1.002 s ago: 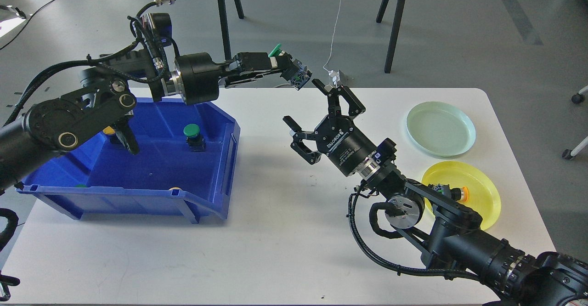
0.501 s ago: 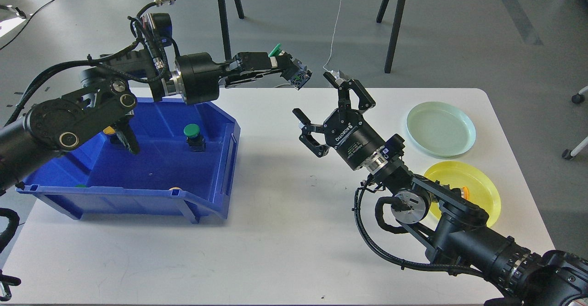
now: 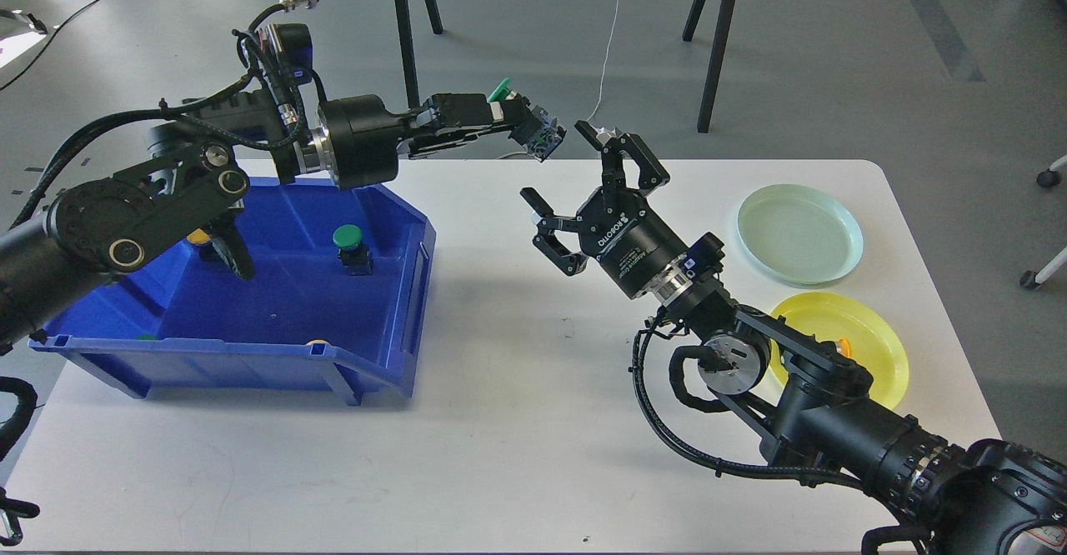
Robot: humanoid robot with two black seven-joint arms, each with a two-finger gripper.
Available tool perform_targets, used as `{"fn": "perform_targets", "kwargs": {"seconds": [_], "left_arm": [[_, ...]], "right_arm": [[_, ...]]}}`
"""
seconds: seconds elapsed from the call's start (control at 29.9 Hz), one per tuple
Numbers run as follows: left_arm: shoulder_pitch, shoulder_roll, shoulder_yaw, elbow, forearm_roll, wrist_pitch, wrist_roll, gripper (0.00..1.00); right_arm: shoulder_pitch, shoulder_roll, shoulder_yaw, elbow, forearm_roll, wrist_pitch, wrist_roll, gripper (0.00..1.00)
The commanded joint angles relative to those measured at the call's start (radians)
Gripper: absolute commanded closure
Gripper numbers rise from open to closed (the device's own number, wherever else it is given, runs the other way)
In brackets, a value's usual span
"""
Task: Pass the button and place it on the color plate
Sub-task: 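Close the right gripper on the green button held by the left gripper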
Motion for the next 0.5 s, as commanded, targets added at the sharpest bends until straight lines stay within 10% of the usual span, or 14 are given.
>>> {"fn": "perform_targets", "kwargs": {"seconds": [0.0, 0.47], "left_arm": [[0.0, 0.0, 0.002, 0.01, -0.01, 0.0, 0.0, 0.86], [0.0, -0.003, 0.002, 0.019, -0.013, 0.0, 0.0, 0.86]], "right_arm": [[0.003, 0.0, 0.002, -0.002, 0.0, 0.0, 0.0, 0.02], [0.049, 0.0, -0.028, -0.002, -0.002, 0.0, 0.0, 0.02]]}}
